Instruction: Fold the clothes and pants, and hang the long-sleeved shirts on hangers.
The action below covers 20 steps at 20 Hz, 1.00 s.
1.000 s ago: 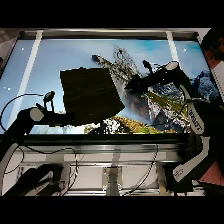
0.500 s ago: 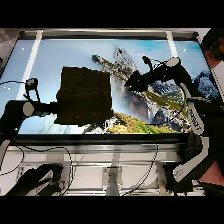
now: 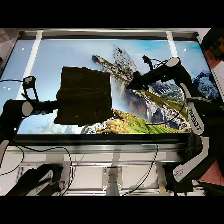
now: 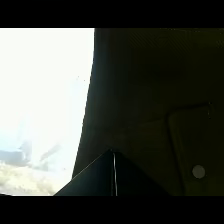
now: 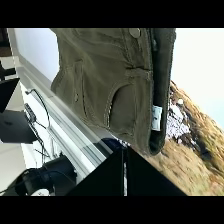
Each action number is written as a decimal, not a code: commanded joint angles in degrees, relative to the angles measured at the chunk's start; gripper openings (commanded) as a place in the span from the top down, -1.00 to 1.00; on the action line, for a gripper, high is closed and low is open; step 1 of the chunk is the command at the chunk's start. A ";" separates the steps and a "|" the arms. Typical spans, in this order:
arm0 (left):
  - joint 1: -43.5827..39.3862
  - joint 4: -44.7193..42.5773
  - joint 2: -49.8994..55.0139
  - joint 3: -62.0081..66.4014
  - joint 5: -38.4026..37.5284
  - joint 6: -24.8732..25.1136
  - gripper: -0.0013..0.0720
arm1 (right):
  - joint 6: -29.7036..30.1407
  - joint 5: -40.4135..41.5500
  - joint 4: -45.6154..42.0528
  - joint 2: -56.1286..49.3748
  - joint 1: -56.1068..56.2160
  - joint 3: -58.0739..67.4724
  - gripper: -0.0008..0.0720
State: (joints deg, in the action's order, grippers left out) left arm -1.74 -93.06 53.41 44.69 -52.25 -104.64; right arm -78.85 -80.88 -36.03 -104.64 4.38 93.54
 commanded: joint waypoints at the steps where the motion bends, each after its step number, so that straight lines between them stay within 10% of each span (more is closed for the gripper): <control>1: 0.04 3.37 -2.99 -1.92 -0.44 -2.58 0.92 | 5.88 -0.04 8.02 0.59 0.07 -2.86 0.90; 5: 0.07 7.39 -15.50 -10.67 -1.62 -6.03 0.93 | 13.57 4.13 21.14 5.84 0.07 -18.60 0.90; 13: 0.04 8.28 -39.32 -26.25 -11.32 -28.11 0.73 | 19.10 8.24 26.36 13.75 7.93 -39.78 0.88; 15: 0.07 10.27 -42.23 -29.57 -12.52 -31.08 -0.16 | 14.51 10.34 24.26 13.75 12.11 -39.89 0.40; 17: 0.04 12.17 -43.04 -32.59 -11.69 -34.67 -0.16 | 11.32 14.69 22.62 13.77 15.02 -39.91 -0.21; 20: 0.04 11.76 -42.99 -35.74 -2.84 -40.63 -0.12 | 8.98 23.19 24.83 13.77 18.25 -39.91 -0.27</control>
State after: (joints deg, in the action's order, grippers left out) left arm -1.69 -82.06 11.70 12.38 -61.01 -138.37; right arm -66.67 -65.52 -12.14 -91.02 19.20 54.13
